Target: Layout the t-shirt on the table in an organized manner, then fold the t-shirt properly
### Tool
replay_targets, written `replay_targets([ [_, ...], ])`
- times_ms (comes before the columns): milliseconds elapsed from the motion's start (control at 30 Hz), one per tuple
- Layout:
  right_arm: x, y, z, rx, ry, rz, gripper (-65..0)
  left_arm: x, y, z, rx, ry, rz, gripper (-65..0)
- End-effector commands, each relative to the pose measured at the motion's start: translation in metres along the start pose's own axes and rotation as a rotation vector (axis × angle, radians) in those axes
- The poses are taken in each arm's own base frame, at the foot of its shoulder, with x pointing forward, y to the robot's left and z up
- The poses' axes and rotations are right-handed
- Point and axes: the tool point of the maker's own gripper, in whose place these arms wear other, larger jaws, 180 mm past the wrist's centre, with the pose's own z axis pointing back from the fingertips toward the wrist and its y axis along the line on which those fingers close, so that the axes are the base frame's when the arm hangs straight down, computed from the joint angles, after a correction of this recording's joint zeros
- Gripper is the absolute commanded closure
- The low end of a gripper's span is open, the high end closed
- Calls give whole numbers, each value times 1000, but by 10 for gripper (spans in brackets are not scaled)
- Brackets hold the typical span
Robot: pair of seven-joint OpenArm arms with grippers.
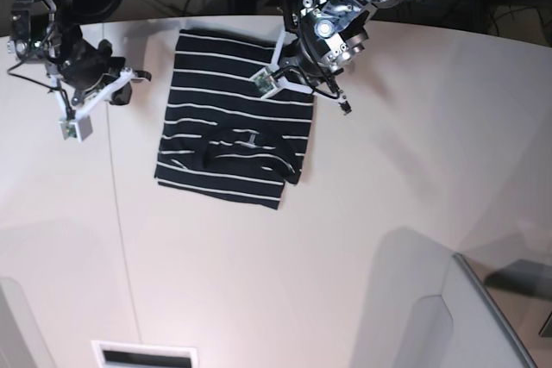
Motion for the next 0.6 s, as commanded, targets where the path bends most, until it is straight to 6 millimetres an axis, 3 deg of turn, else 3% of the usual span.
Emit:
replay_targets([
  [0,11,0,4,5,-37,13,-2,10,3,3,11,-29,5,0],
  [367,10,-1,4,1,-34,16,-2,15,4,11,20,-54,25,0],
  [500,25,5,18,5,-89,48,-2,-13,54,34,139,-52,110,0],
  [567,47,-3,38,-25,-162,69,-2,-39,80,48,208,-29,162,0],
])
